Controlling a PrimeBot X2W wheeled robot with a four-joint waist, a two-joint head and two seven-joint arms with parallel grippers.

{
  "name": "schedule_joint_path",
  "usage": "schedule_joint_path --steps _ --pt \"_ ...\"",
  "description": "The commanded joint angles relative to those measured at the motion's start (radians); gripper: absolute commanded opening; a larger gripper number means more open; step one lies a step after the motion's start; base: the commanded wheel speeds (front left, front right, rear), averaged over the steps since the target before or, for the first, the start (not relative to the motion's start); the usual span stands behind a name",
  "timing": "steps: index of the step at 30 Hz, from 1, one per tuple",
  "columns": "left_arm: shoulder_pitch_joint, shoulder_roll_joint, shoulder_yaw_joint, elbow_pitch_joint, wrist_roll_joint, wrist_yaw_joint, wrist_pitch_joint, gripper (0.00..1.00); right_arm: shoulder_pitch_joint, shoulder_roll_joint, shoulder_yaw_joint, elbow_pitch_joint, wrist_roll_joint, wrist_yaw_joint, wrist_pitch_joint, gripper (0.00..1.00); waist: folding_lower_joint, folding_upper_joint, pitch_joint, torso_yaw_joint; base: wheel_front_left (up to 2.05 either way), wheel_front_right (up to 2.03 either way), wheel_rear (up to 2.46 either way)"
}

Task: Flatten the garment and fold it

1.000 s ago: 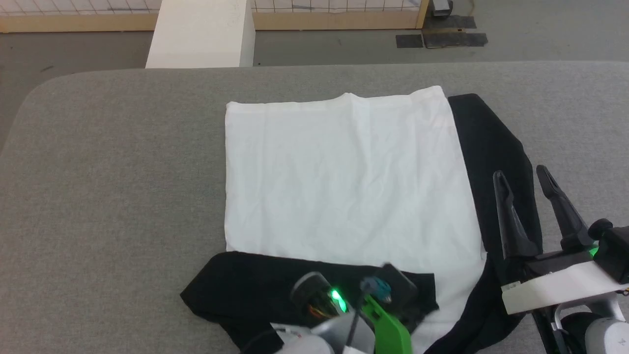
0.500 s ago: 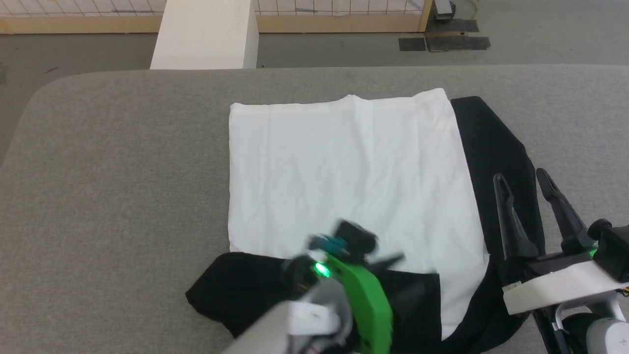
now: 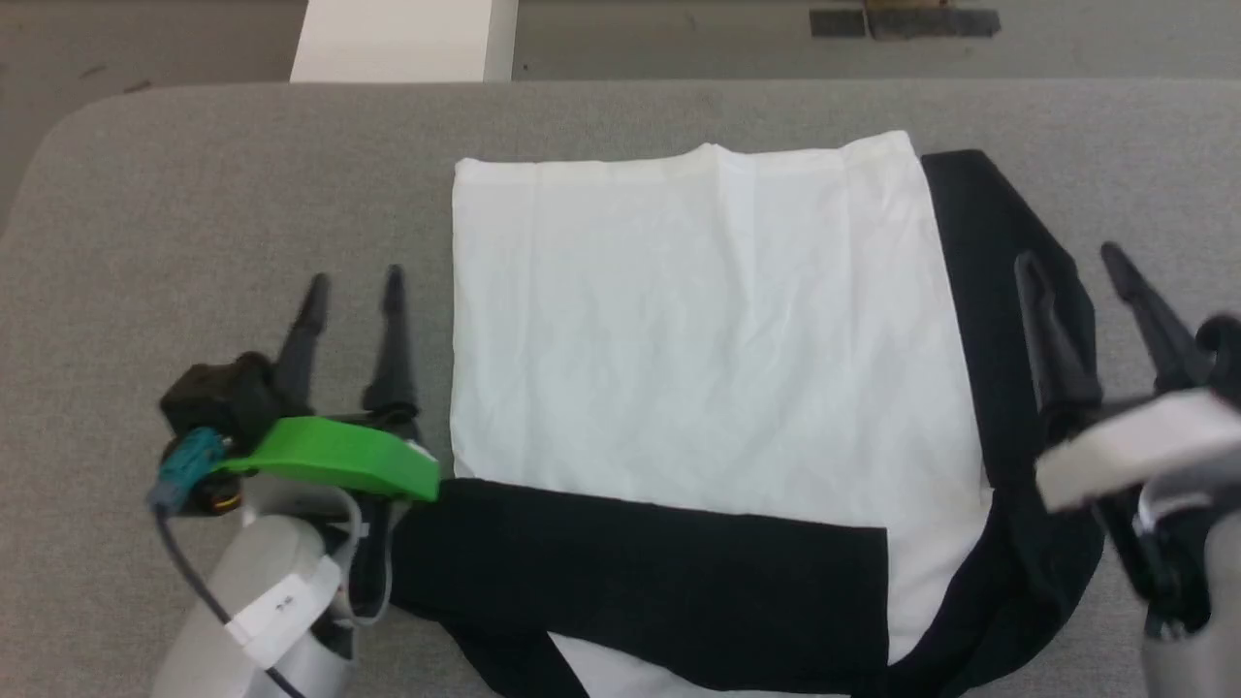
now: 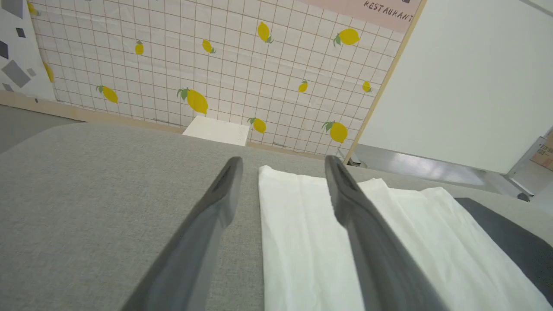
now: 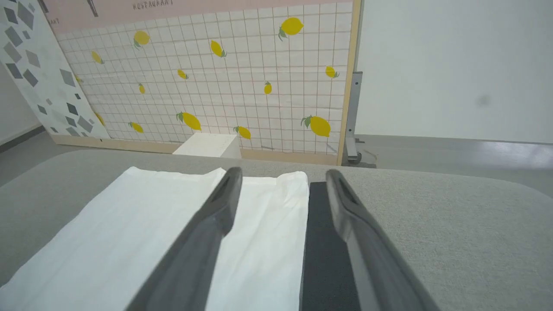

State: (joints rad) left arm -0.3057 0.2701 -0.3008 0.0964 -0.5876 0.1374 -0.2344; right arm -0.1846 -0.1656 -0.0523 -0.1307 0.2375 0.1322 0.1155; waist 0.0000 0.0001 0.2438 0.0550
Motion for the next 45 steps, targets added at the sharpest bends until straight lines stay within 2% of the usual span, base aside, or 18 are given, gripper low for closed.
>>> schedule_joint_path --steps 1,5,12,18,23,24,25,26,27,28,30,38,45 --pt "0.02 0.005 0.022 0.007 0.012 0.007 -0.015 1.0 -0.052 -0.02 -0.005 0.029 0.009 -0.002 0.027 1.0 0.0 -0.0001 0.047 0.006 0.0 0.0 0.0" --pt "0.039 -0.01 0.101 -0.009 0.039 -0.001 -0.026 1.0 -0.199 -0.076 -0.014 0.145 0.028 -0.002 0.136 1.0 0.0 -0.0001 0.111 0.02 0.0 0.0 0.0" --pt "0.063 -0.088 0.219 -0.09 0.128 -0.065 -0.027 1.0 -0.468 -0.152 -0.056 0.375 0.028 -0.002 0.316 1.0 0.0 -0.0001 0.232 0.072 0.0 0.0 0.0" --pt "0.052 -0.162 0.276 -0.122 0.188 -0.122 -0.027 1.0 -0.61 -0.194 -0.084 0.534 -0.014 -0.002 0.437 1.0 0.0 -0.0001 0.307 0.122 0.0 0.0 0.0" --pt "0.046 -0.197 0.314 -0.127 0.218 -0.158 -0.027 1.0 -0.662 -0.211 -0.063 0.587 -0.007 -0.002 0.533 1.0 0.0 -0.0001 0.332 0.142 0.0 0.0 0.0" --pt "0.045 -0.202 0.32 -0.125 0.224 -0.164 -0.027 1.0 -0.667 -0.214 -0.063 0.595 -0.007 -0.002 0.557 0.93 0.0 -0.0001 0.332 0.143 0.0 0.0 0.0" --pt "0.046 -0.205 0.326 -0.122 0.228 -0.171 -0.027 1.0 -0.667 -0.217 -0.063 0.599 -0.012 -0.002 0.582 0.5 0.0 -0.0001 0.331 0.145 0.0 0.0 0.0" --pt "0.046 -0.208 0.33 -0.119 0.233 -0.175 -0.027 1.0 -0.664 -0.22 -0.059 0.6 -0.017 -0.002 0.602 0.31 0.0 -0.0001 0.328 0.145 0.0 0.0 0.0" --pt "0.047 -0.21 0.334 -0.115 0.237 -0.179 -0.027 1.0 -0.661 -0.223 -0.054 0.597 -0.017 -0.002 0.617 0.07 0.0 -0.0001 0.324 0.144 0.0 0.0 0.0" --pt "0.05 -0.212 0.34 -0.111 0.242 -0.183 -0.027 1.0 -0.654 -0.225 -0.05 0.592 -0.014 -0.002 0.626 0.0 0.0 -0.0001 0.315 0.141 0.0 0.0 0.0" --pt "0.056 -0.214 0.353 -0.107 0.248 -0.189 -0.027 1.0 -0.636 -0.234 -0.055 0.581 -0.015 -0.002 0.62 0.0 0.0 -0.0001 0.298 0.132 0.0 0.0 0.0" --pt "0.107 -0.218 0.375 -0.081 0.294 -0.211 -0.027 1.0 -0.507 -0.261 -0.164 0.486 -0.062 -0.002 0.422 0.0 0.0 -0.0001 0.166 0.075 0.0 0.0 0.0" --pt "0.163 -0.206 0.38 -0.061 0.335 -0.228 -0.027 1.0 -0.338 -0.236 -0.265 0.292 -0.052 -0.002 0.354 0.0 0.0 -0.0001 0.048 0.017 0.0 0.0 0.0"
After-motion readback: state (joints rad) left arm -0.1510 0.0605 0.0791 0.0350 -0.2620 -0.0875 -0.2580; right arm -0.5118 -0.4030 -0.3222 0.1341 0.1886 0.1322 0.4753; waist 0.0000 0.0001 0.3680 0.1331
